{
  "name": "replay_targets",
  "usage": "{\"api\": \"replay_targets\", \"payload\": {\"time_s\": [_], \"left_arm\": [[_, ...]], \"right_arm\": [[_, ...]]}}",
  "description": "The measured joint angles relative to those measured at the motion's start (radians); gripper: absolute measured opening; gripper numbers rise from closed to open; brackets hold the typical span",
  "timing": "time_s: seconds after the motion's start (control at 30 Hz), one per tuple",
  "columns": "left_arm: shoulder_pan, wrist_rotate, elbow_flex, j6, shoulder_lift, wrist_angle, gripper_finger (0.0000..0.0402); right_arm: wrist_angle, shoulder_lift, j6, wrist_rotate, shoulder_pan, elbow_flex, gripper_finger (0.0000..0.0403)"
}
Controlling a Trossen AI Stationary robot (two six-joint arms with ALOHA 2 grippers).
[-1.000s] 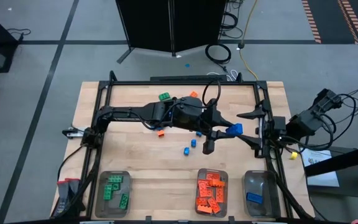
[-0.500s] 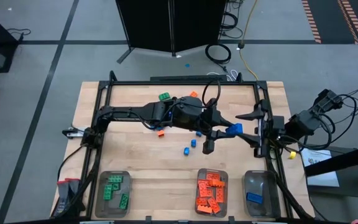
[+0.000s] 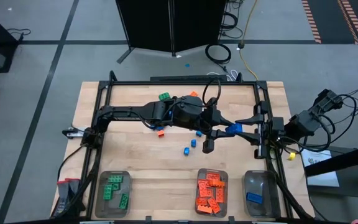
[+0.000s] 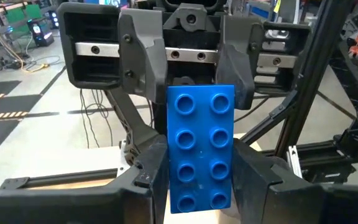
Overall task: Sort blocks
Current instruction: Put the blue game piece into the right black bin
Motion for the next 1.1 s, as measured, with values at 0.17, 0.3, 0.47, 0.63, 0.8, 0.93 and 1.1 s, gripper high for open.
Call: {"api": "replay_targets", "payload": {"time_s": [0.17, 0.3, 0.47, 0.63, 0.8, 0.93, 1.1], "left_arm": [[0.000, 0.000, 0.000, 0.000, 0.000, 0.000, 0.0123], [0.000, -0.002, 0.000, -0.015, 0.000, -0.001, 0.0137], [0.000, -0.039, 0.000, -0.042, -0.001, -0.016, 0.0197], [0.000, -0.066, 0.000, -0.082, -0.001, -0.079, 0.0230], [0.000, -0.071, 0.000, -0.082, -0.001, -0.233, 0.0235], [0.000, -0.098, 0.000, -0.078, -0.001, -0.410, 0.0236], [-0.014, -0.111, 0.000, -0.061, -0.001, -0.542, 0.0237]], "right_arm": [[-0.010, 0.002, 0.004, 0.001, 0.000, 0.001, 0.0131], [-0.011, 0.002, 0.004, 0.004, 0.000, 0.001, 0.0130], [-0.025, 0.004, -0.002, 0.020, -0.001, 0.000, 0.0130], [-0.012, -0.008, -0.020, 0.018, -0.001, 0.000, 0.0129], [-0.047, -0.035, 0.022, 0.012, 0.002, 0.000, 0.0129], [-0.242, -0.072, 0.223, 0.012, 0.026, 0.000, 0.0129], [-0.683, -0.079, 0.713, -0.026, 0.094, 0.000, 0.0129]]}}
